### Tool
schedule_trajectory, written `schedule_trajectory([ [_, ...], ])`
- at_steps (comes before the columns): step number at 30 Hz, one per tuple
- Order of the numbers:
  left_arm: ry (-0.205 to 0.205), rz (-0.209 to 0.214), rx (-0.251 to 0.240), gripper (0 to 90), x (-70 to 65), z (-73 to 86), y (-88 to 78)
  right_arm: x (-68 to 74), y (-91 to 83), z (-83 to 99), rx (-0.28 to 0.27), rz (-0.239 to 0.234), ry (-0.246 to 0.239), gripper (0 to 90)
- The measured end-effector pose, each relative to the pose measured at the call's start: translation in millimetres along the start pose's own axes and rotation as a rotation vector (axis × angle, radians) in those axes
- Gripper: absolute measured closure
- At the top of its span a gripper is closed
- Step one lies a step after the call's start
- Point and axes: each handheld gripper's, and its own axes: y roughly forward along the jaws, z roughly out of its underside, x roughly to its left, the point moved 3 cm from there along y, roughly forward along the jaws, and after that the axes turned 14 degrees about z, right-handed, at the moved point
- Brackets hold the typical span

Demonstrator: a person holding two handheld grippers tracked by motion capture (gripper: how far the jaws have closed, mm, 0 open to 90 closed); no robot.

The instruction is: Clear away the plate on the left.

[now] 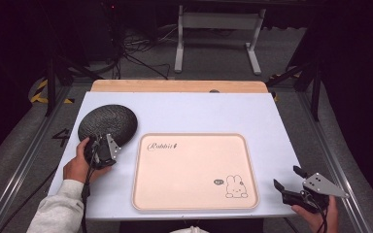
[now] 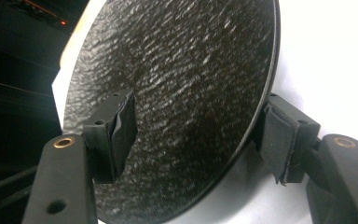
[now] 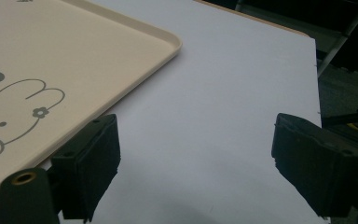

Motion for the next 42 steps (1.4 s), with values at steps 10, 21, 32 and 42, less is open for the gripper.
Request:
schedule_trajectory([
  [10, 0.129, 0.017, 0.095, 73.0, -8.2, -9.1, 6.2, 5.0, -0.4, -1.3, 0.007, -0.007, -0.026, 15.9],
  [21, 0.230, -0.105, 0.125, 80.2, -15.8, -19.0, 10.8, 5.6, -0.4, -1.3, 0.009, -0.004, -0.034, 15.9],
  [32, 0.231, -0.194, 0.027, 87.3, -8.8, -21.1, 1.5, 5.7, -0.6, -1.1, 0.012, -0.005, -0.033, 15.9],
  [42, 0.232, -0.178, -0.031, 87.0, -14.2, -23.8, -10.4, 7.8, -0.6, -1.2, 0.016, -0.011, -0.049, 15.7],
])
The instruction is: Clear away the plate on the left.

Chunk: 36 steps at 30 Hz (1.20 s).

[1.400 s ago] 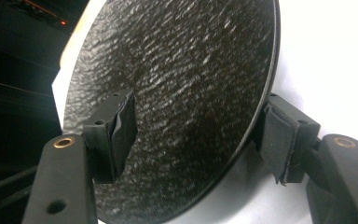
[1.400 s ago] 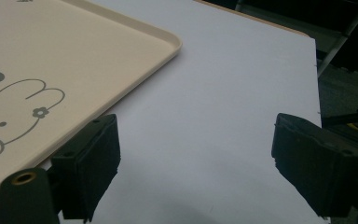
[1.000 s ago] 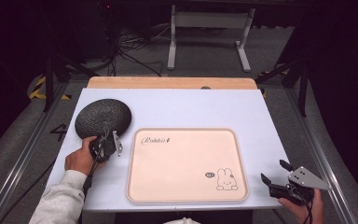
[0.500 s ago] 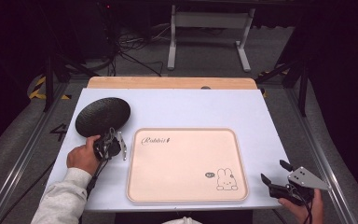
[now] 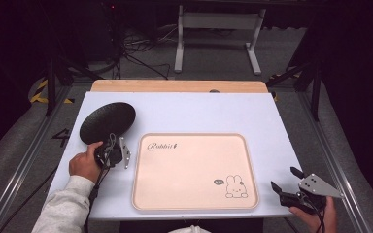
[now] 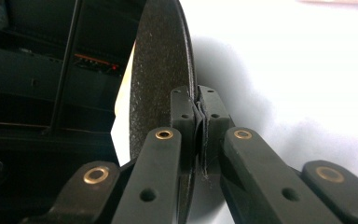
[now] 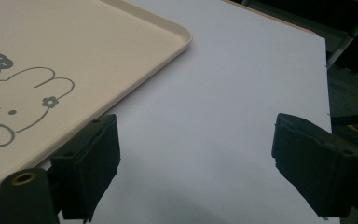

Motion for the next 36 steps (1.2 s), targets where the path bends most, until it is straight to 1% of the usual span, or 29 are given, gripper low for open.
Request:
schedule_trajectory([
  [1, 0.000, 0.000, 0.000, 87.0, 0.0, 0.0, 0.0, 0.0, 0.0, 0.0, 0.000, 0.000, 0.000, 15.7],
  [2, 0.015, -0.007, 0.002, 86.7, -0.9, -1.3, -1.9, -1.3, -0.6, -0.1, -0.001, 0.011, 0.009, 15.2],
  [3, 0.004, -0.001, -0.001, 86.8, -1.7, -2.0, -3.4, -2.2, -0.5, 0.0, -0.001, 0.015, 0.013, 15.1],
  [5, 0.011, -0.001, -0.004, 86.5, -3.1, -3.9, -5.9, -3.3, -0.5, 0.3, 0.000, 0.021, 0.022, 15.1],
  [7, 0.007, 0.003, -0.009, 86.6, -3.5, -4.8, -7.2, -3.6, -0.4, 0.3, -0.002, 0.020, 0.023, 15.1],
  [8, 0.022, -0.002, -0.015, 86.4, -3.8, -6.6, -10.2, -3.4, -0.7, 0.1, -0.002, 0.022, 0.021, 15.1],
  [9, 0.012, 0.005, -0.021, 86.4, -4.5, -7.3, -12.0, -3.1, -0.9, 0.0, -0.003, 0.022, 0.019, 15.0],
  [12, 0.021, -0.003, -0.027, 86.6, -4.4, -9.1, -16.6, -3.0, -1.3, -0.2, -0.003, 0.022, 0.019, 15.0],
  [13, 0.015, -0.001, -0.036, 86.6, -4.8, -9.9, -19.0, -3.2, -1.3, -0.2, -0.004, 0.023, 0.019, 15.0],
  [16, 0.030, -0.012, -0.054, 86.5, -7.2, -13.5, -26.7, -3.7, -0.9, -0.2, -0.005, 0.022, 0.024, 15.0],
  [17, 0.025, -0.010, -0.062, 86.4, -8.6, -15.2, -30.4, -3.7, -0.9, -0.2, -0.005, 0.022, 0.023, 15.0],
  [19, 0.039, -0.013, -0.086, 86.2, -10.1, -19.2, -35.6, -3.7, -1.3, -0.3, -0.006, 0.024, 0.022, 15.0],
  [20, 0.036, -0.008, -0.098, 86.1, -11.3, -21.2, -38.4, -3.8, -1.4, -0.4, -0.006, 0.024, 0.023, 15.0],
  [24, 0.066, -0.005, -0.130, 85.9, -17.2, -32.1, -48.6, -3.8, -1.6, -0.5, -0.007, 0.024, 0.025, 15.0],
  [25, 0.067, -0.002, -0.137, 85.7, -18.5, -35.1, -50.5, -3.8, -1.6, -0.5, -0.007, 0.024, 0.025, 15.0],
  [26, 0.075, 0.009, -0.149, 85.6, -18.9, -38.8, -51.8, -3.8, -1.5, -0.6, -0.008, 0.023, 0.024, 15.0],
  [28, 0.070, 0.026, -0.173, 85.5, -20.3, -47.3, -54.9, -3.9, -0.8, -0.3, -0.006, 0.021, 0.023, 15.0],
  [32, 0.101, 0.025, -0.205, 85.5, -27.1, -61.9, -62.1, -5.4, -1.0, 0.2, -0.008, 0.024, 0.031, 15.0],
  [33, 0.114, 0.025, -0.211, 85.5, -28.3, -64.9, -64.1, -5.6, -1.0, 0.2, -0.008, 0.025, 0.034, 15.0],
  [35, 0.137, 0.035, -0.235, 85.5, -33.2, -74.7, -70.5, -5.4, -0.9, 0.2, -0.007, 0.024, 0.032, 15.0],
  [36, 0.142, 0.041, -0.245, 85.4, -34.6, -77.3, -72.4, -5.0, -0.5, 0.3, -0.006, 0.023, 0.031, 15.0],
])
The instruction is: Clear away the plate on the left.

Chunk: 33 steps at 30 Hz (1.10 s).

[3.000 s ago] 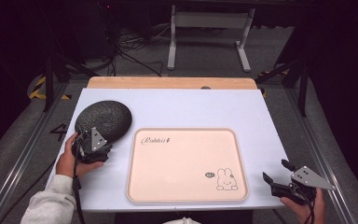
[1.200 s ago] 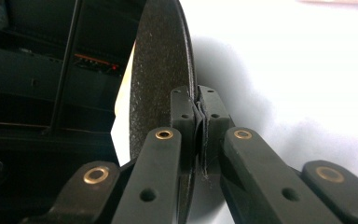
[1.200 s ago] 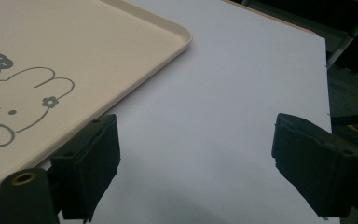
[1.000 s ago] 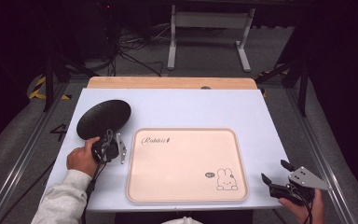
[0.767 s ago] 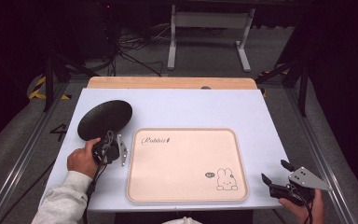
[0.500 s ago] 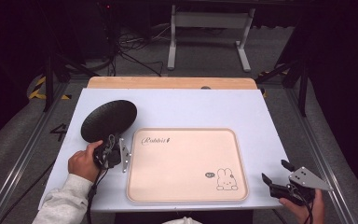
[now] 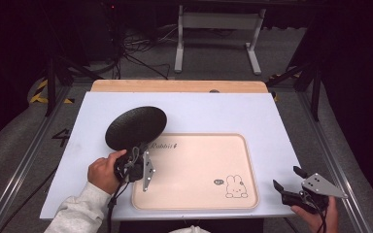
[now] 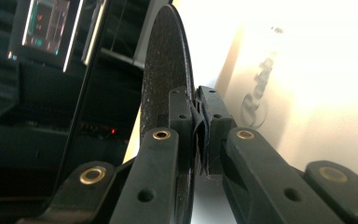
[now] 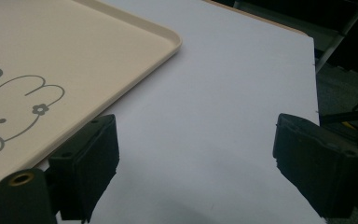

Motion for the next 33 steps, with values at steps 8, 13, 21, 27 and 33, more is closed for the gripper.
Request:
schedule_trajectory([
  [8, 0.070, 0.033, -0.060, 85.3, -17.7, -32.0, -9.6, -0.8, -0.2, 0.2, -0.001, 0.002, 0.005, 15.1],
  [13, 0.093, 0.057, -0.091, 84.7, -26.1, -45.4, -10.2, -1.0, 0.2, 0.8, 0.003, 0.004, 0.002, 15.1],
  [21, 0.136, 0.078, -0.139, 84.0, -36.5, -64.4, -16.5, -1.6, 0.1, 0.8, 0.002, 0.006, 0.006, 15.1],
  [27, 0.170, 0.109, -0.169, 83.8, -48.9, -79.8, -20.6, -2.0, 0.3, 0.9, 0.001, 0.005, 0.007, 15.1],
  [33, 0.210, 0.147, -0.199, 83.6, -60.7, -93.5, -18.5, -1.9, 0.9, 1.4, 0.005, 0.003, 0.008, 15.1],
])
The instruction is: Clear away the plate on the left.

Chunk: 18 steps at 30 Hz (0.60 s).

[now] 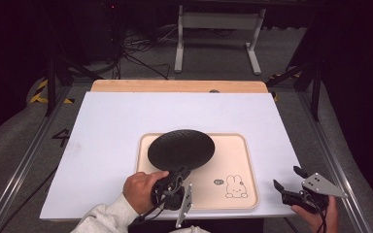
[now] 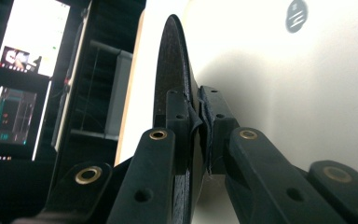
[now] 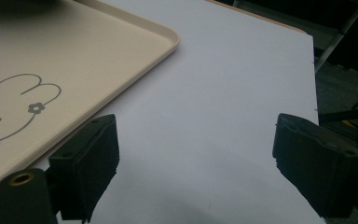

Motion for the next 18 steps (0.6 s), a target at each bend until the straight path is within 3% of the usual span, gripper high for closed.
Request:
schedule_trajectory([
  [10, 0.028, 0.049, -0.019, 82.5, -9.3, -10.6, 10.7, -0.4, -0.2, 0.1, -0.002, -0.002, 0.001, 15.3],
  [12, 0.042, 0.042, -0.010, 82.6, -10.7, -11.3, 14.2, -0.6, -0.1, 0.3, -0.002, -0.003, 0.003, 15.3],
  [18, 0.025, 0.073, -0.044, 84.3, -11.7, -10.0, 23.2, -0.3, -0.1, 0.4, -0.001, -0.004, 0.000, 15.3],
])
